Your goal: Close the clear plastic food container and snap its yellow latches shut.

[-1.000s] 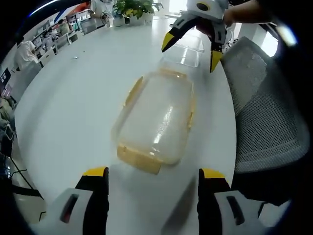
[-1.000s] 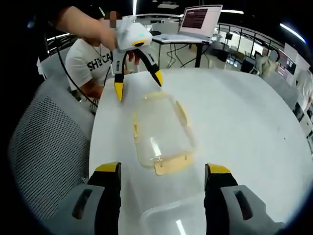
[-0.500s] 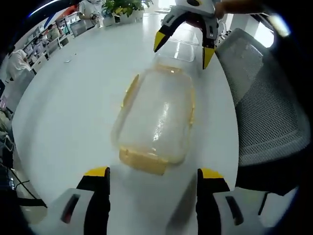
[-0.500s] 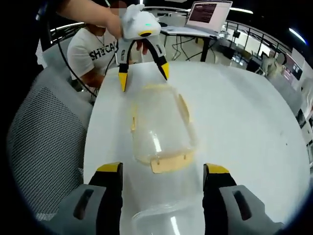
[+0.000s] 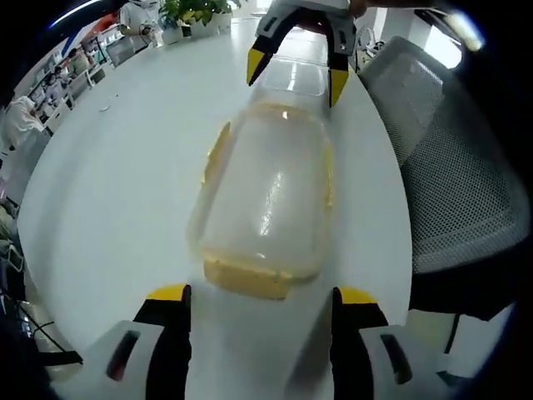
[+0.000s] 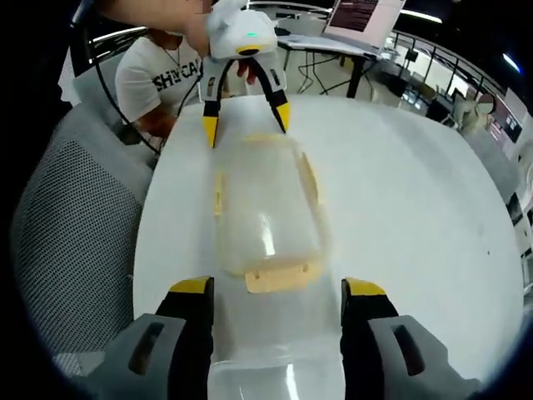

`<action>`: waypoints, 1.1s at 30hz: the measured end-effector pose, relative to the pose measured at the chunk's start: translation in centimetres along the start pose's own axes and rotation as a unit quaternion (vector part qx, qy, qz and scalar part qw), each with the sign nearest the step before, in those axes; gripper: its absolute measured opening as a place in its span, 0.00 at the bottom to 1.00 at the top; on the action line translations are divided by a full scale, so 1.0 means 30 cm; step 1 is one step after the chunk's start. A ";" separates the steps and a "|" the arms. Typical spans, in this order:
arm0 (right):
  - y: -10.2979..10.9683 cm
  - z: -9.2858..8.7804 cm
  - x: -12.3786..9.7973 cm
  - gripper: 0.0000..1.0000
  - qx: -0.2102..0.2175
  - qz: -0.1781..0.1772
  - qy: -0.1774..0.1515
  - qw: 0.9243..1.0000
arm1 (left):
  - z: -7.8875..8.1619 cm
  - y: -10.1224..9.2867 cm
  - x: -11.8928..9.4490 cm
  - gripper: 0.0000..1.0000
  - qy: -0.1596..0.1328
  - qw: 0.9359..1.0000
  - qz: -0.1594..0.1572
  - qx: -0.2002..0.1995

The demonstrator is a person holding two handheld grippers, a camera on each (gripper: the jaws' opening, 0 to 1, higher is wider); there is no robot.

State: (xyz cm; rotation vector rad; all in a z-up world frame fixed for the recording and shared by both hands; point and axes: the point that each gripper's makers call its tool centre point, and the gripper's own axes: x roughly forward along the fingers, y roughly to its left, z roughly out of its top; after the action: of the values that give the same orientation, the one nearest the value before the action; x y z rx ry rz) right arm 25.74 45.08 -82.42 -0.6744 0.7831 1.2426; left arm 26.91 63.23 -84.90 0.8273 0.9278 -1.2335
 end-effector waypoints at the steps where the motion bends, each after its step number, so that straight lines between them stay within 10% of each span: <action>1: 0.000 0.000 0.003 0.59 -0.001 0.001 0.002 1.000 | 0.001 0.002 0.000 0.64 0.000 1.000 0.000 0.001; 33: -0.008 -0.024 0.067 0.44 -0.054 0.024 0.084 0.995 | 0.038 0.034 0.016 0.41 0.006 0.999 -0.022 0.049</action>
State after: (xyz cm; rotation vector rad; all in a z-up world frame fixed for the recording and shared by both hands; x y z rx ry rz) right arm 26.14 45.59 -84.47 -0.8606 0.8804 1.2904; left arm 28.11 62.17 -84.85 0.8955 0.9052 -1.3222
